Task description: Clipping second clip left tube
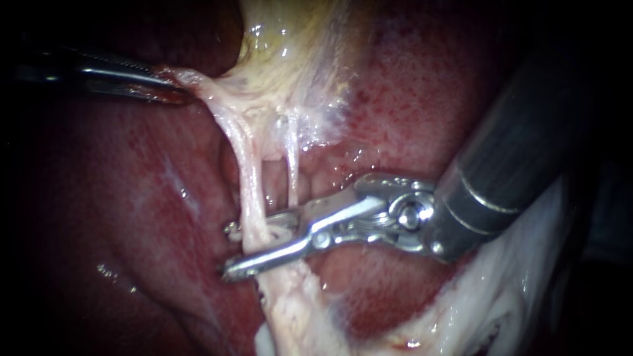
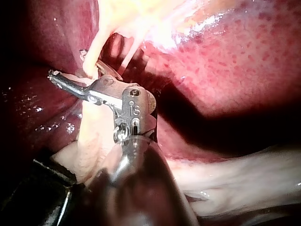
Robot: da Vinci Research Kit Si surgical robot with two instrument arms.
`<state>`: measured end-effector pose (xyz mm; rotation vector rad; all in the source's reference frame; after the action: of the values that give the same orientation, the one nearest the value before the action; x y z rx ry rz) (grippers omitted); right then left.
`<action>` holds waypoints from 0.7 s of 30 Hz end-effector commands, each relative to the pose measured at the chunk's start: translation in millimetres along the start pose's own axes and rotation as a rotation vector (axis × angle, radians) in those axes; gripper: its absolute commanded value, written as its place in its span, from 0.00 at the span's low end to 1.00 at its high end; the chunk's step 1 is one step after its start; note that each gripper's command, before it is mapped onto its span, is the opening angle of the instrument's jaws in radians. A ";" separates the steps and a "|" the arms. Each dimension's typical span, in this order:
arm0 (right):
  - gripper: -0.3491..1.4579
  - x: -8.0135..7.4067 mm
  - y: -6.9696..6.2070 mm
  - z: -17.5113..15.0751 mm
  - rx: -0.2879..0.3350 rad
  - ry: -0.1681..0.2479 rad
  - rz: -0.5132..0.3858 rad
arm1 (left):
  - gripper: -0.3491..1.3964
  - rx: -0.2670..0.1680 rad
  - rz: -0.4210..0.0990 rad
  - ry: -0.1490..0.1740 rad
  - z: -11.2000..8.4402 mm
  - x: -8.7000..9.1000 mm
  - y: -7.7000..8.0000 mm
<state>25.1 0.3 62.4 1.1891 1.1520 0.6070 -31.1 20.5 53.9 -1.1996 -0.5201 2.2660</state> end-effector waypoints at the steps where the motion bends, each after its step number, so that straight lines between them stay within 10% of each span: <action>1: 0.47 -0.1 -0.1 0.2 0.009 -0.005 0.005 | 0.00 0.001 0.000 0.000 0.0 0.0 0.0; 21: 0.41 1.3 -4.9 1.3 0.096 0.021 0.006 | 0.00 0.000 0.000 0.000 0.0 -0.1 -0.1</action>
<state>25.8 -0.4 57.2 1.2745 1.2097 0.5729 -31.0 20.6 53.9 -1.1984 -0.5188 2.2661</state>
